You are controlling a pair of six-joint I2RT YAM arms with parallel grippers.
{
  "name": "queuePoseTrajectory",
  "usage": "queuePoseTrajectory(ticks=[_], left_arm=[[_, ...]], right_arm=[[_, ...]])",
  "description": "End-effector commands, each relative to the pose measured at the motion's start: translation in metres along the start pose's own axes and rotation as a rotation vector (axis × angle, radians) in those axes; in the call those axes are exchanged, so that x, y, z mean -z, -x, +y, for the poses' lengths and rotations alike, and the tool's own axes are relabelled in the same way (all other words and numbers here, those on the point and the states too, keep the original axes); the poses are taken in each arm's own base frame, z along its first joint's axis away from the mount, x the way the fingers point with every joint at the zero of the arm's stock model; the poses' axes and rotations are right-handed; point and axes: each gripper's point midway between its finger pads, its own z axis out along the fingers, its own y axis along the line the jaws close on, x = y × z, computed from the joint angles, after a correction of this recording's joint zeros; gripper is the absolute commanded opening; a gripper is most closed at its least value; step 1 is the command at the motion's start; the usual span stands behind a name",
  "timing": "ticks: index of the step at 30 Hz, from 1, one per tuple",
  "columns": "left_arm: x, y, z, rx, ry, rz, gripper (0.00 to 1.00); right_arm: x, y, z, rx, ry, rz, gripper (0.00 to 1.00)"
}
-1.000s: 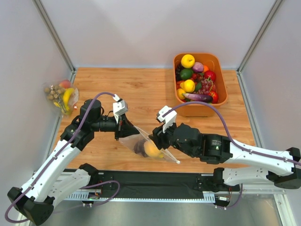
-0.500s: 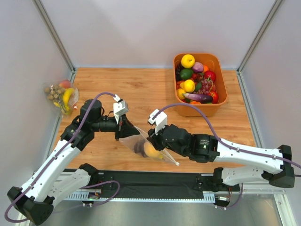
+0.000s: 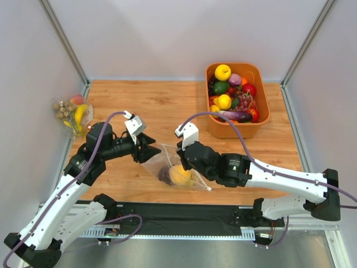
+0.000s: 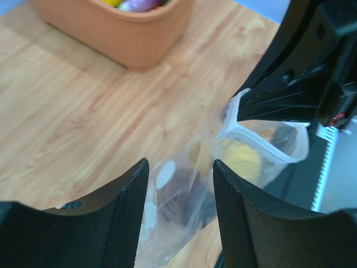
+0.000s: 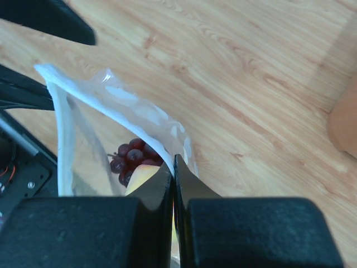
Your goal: Open the zip-top bag and remove the fake food
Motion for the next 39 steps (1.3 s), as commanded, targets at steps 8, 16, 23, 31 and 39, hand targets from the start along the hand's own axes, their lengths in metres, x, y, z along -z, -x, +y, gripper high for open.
queuePoseTrajectory(ticks=[8,16,23,31,39], left_arm=[[0.017,0.028,0.022,-0.006,0.198,-0.146,0.56],[-0.008,0.014,0.003,0.101,0.012,-0.038,0.57],[-0.018,-0.004,0.014,0.165,0.045,0.056,0.61],[-0.028,-0.021,0.014,0.226,0.002,0.148,0.5],[-0.025,-0.021,0.012,0.195,-0.012,0.17,0.0]], right_arm=[[-0.007,0.06,-0.02,-0.113,-0.196,-0.126,0.0],[-0.026,0.056,-0.016,-0.099,-0.218,-0.098,0.0],[-0.026,0.058,-0.028,-0.12,-0.251,-0.106,0.0],[-0.03,0.066,-0.036,-0.151,-0.275,-0.133,0.0],[-0.022,0.059,-0.055,-0.179,-0.306,-0.131,0.0]])
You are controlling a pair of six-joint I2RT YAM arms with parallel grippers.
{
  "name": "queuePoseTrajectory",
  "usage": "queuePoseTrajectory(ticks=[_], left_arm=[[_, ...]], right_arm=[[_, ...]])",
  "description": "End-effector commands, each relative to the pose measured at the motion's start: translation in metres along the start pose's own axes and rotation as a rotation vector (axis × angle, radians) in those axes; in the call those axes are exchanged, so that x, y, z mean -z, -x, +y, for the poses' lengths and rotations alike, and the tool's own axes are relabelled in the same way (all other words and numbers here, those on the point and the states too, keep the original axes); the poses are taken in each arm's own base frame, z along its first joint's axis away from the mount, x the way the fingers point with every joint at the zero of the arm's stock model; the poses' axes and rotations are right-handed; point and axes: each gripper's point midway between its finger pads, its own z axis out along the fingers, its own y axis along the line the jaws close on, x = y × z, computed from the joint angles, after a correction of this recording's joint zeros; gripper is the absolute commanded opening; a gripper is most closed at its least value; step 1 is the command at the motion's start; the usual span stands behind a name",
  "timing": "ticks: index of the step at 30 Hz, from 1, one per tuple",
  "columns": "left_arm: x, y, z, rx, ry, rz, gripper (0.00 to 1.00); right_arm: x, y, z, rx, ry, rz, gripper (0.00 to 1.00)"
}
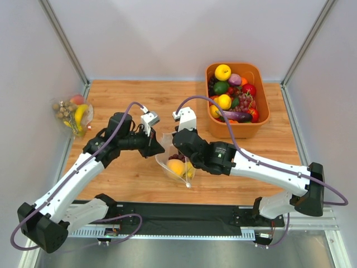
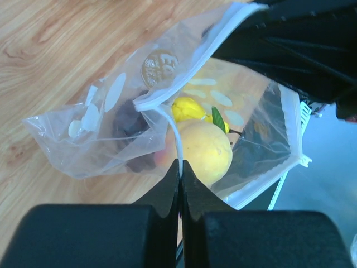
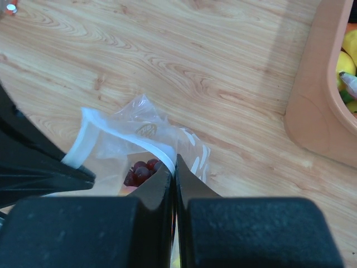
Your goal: Open the zip-top bag and remove the fake food
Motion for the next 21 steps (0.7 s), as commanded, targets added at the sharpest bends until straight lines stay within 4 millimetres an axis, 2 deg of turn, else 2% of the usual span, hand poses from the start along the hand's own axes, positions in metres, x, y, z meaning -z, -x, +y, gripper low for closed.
queuePoseTrajectory(ticks=[1,2,10,15,18,21], left_arm=[[0.018,0.021,-0.019,-0.088,-0.038,-0.068,0.0],[0.023,0.024,-0.025,-0.109,-0.047,-0.09,0.0],[0.042,0.034,-0.055,-0.202,-0.155,-0.158,0.0],[0.057,0.046,-0.089,-0.222,-0.33,-0.191,0.0],[0.067,0.064,-0.107,-0.23,-0.406,-0.216,0.0],[0.06,0.073,-0.104,-0.195,-0.408,-0.21,0.0]], right_arm=[[0.008,0.023,-0.018,-0.11,-0.027,-0.072,0.0],[0.006,0.014,-0.022,-0.114,-0.036,-0.055,0.0],[-0.003,-0.013,-0.058,-0.165,-0.078,0.006,0.0],[-0.004,-0.018,-0.042,-0.183,0.009,0.052,0.0],[-0.001,-0.019,-0.036,-0.203,0.053,0.062,0.0],[-0.001,-0.035,-0.045,-0.201,0.028,0.084,0.0]])
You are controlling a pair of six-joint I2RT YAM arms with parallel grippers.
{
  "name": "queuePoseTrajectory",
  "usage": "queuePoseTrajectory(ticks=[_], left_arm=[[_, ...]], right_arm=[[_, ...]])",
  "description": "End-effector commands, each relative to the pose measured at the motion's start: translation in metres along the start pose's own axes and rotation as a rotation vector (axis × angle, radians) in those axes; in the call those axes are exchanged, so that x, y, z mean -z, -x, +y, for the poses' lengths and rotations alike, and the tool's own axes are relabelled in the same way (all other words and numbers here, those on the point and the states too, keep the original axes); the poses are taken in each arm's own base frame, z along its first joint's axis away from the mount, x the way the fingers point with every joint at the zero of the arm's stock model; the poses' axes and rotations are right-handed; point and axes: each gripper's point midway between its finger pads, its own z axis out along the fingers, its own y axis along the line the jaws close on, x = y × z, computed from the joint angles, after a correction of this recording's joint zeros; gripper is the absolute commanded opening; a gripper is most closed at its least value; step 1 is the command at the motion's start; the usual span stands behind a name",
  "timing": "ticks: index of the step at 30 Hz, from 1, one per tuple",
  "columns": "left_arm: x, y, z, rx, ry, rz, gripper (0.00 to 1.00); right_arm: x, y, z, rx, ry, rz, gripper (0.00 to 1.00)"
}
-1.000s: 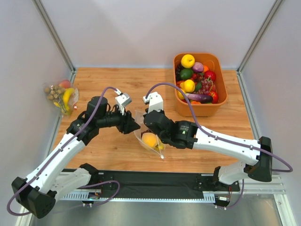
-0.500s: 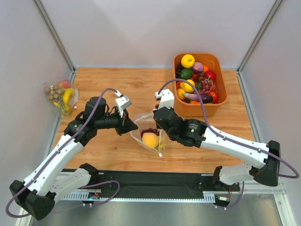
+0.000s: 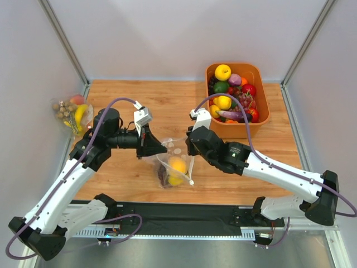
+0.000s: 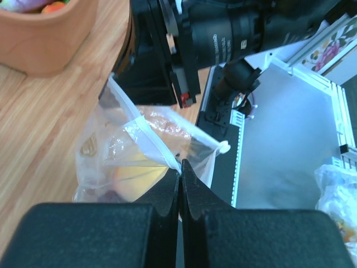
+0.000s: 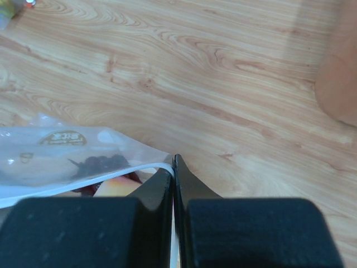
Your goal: Open the zip-top bag and remove the fake food
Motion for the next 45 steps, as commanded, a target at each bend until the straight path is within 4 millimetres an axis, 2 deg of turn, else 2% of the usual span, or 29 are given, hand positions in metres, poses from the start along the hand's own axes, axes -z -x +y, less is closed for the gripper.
queuePoseTrajectory(ticks=[1,2,5,8,10,11,14,17,20,23,26,27,30,31,37,45], left_arm=[[-0.002,0.031,-0.019,-0.032,-0.112,-0.052,0.0],[-0.005,0.028,-0.011,-0.017,-0.097,-0.039,0.0],[-0.02,-0.003,0.018,0.112,-0.038,0.056,0.0],[-0.029,-0.029,0.038,0.207,0.01,0.115,0.0],[-0.031,-0.035,0.045,0.217,0.043,0.134,0.0],[-0.03,-0.035,0.048,0.219,0.057,0.137,0.0],[-0.03,-0.036,0.05,0.218,0.071,0.139,0.0],[-0.03,-0.036,0.051,0.219,0.078,0.137,0.0],[-0.03,-0.036,0.051,0.215,0.083,0.137,0.0],[-0.029,-0.037,0.052,0.217,0.089,0.14,0.0],[-0.03,-0.038,0.054,0.218,0.092,0.144,0.0],[-0.03,-0.038,0.053,0.22,0.09,0.147,0.0],[-0.03,-0.039,0.054,0.223,0.091,0.149,0.0],[-0.031,-0.039,0.055,0.222,0.093,0.15,0.0],[-0.03,-0.041,0.056,0.223,0.099,0.154,0.0],[-0.03,-0.042,0.058,0.226,0.105,0.157,0.0]], right_arm=[[0.0,-0.01,-0.023,-0.031,-0.061,0.008,0.0],[-0.003,-0.023,-0.032,-0.035,-0.081,0.031,0.0],[-0.004,-0.045,-0.042,-0.035,-0.101,0.067,0.0],[0.003,-0.048,-0.045,-0.041,-0.094,0.075,0.01],[0.009,-0.044,-0.045,-0.041,-0.081,0.071,0.09],[0.016,-0.041,-0.043,-0.038,-0.064,0.068,0.24],[0.037,-0.025,-0.031,-0.017,0.007,0.029,0.48],[0.06,-0.005,-0.016,-0.02,0.09,-0.041,0.61],[0.078,0.011,0.005,-0.027,0.202,-0.093,0.63],[0.085,0.017,0.03,-0.019,0.313,-0.101,0.63],[0.076,0.009,0.051,0.003,0.366,-0.058,0.63],[0.065,0.0,0.055,0.02,0.356,-0.025,0.63],[0.051,-0.006,0.064,0.045,0.346,0.01,0.61],[0.041,-0.015,0.066,0.06,0.324,0.037,0.6],[0.015,-0.033,0.06,0.066,0.234,0.076,0.58],[-0.005,-0.056,0.038,0.04,0.151,0.103,0.59]])
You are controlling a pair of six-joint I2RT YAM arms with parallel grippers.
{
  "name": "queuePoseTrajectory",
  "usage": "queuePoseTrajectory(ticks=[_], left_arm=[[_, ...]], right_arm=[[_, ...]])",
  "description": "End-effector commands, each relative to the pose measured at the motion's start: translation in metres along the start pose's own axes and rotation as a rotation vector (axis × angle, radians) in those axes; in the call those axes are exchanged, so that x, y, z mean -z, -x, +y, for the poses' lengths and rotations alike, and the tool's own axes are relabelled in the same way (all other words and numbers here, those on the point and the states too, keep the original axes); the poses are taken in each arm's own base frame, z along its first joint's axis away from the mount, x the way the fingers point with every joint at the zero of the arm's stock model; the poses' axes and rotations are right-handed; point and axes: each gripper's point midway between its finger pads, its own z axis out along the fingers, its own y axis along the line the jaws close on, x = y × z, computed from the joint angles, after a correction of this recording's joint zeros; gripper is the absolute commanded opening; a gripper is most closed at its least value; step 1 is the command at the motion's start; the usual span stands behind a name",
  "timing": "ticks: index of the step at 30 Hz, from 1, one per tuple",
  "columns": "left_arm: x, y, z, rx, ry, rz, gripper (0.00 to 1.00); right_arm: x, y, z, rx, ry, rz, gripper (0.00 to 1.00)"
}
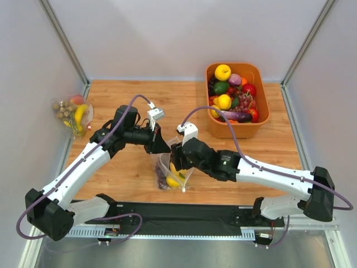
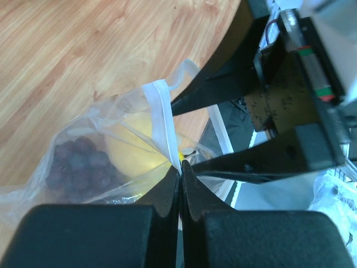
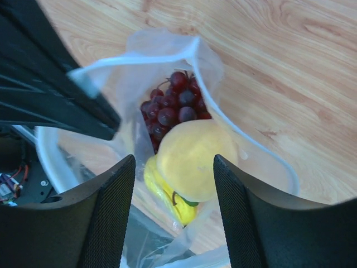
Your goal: Open the zip-top bag and remove the fake food
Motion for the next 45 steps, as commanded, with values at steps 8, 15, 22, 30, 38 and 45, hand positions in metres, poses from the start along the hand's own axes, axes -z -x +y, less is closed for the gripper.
queuePoseTrajectory(ticks=[8,15,22,30,38,45], left_arm=[[-0.002,0.001,0.003,0.011,0.0,0.005,0.0],[-0.006,-0.001,0.004,0.027,-0.01,0.014,0.0],[-0.008,-0.002,0.004,0.03,-0.018,0.019,0.0],[-0.009,-0.002,0.002,0.032,-0.031,0.021,0.0],[-0.009,-0.002,0.0,0.028,-0.04,0.021,0.0],[-0.011,-0.003,-0.001,0.029,-0.047,0.023,0.0]], right_arm=[[-0.029,-0.019,-0.016,-0.061,-0.025,-0.03,0.7],[-0.046,-0.028,-0.017,-0.044,-0.03,-0.031,0.77],[-0.06,-0.04,-0.021,-0.032,-0.051,-0.02,0.82],[-0.076,-0.054,-0.016,-0.035,-0.026,-0.002,0.88],[-0.092,-0.072,-0.022,-0.022,-0.06,0.042,0.9],[-0.097,-0.079,-0.029,-0.032,-0.086,0.029,0.69]])
